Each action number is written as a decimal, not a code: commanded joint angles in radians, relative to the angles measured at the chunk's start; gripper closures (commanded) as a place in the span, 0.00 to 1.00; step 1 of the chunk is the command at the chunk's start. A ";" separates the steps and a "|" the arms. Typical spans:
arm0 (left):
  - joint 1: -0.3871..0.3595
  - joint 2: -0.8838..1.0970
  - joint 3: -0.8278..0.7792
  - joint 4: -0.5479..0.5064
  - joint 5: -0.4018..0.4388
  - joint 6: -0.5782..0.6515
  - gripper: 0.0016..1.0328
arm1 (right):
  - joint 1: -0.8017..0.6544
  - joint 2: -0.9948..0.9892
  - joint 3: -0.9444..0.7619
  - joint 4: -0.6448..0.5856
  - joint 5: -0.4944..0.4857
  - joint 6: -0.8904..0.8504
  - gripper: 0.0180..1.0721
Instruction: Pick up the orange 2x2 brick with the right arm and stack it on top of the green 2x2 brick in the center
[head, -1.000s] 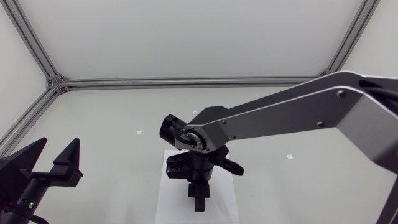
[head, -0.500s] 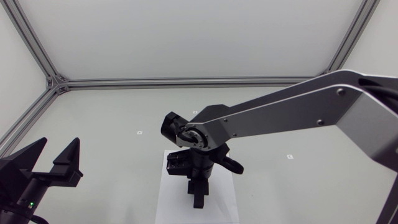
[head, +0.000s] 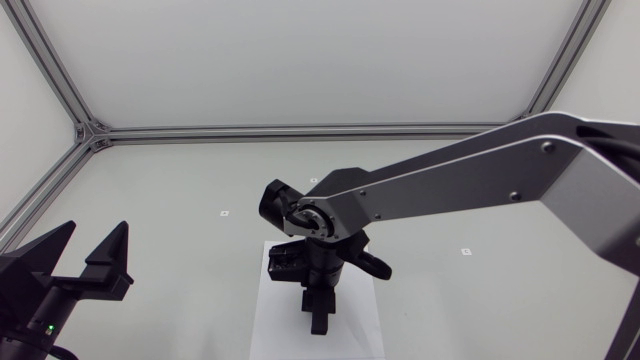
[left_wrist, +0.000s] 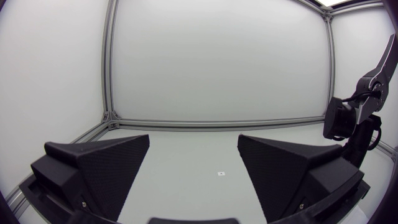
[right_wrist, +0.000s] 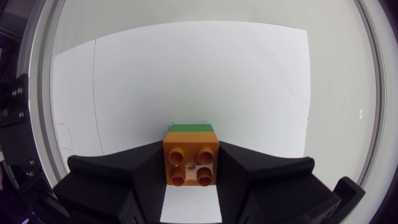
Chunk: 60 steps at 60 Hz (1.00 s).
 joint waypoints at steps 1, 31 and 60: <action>0.004 -0.008 -0.041 -0.013 0.006 0.013 0.04 | 0.013 0.021 -0.006 -0.004 -0.008 0.001 0.68; 0.004 -0.008 -0.041 -0.015 0.004 0.013 0.04 | 0.008 0.030 -0.014 -0.010 -0.003 -0.011 0.68; 0.004 -0.008 -0.041 -0.013 0.004 0.013 0.04 | -0.002 0.027 -0.021 -0.016 0.001 -0.047 0.69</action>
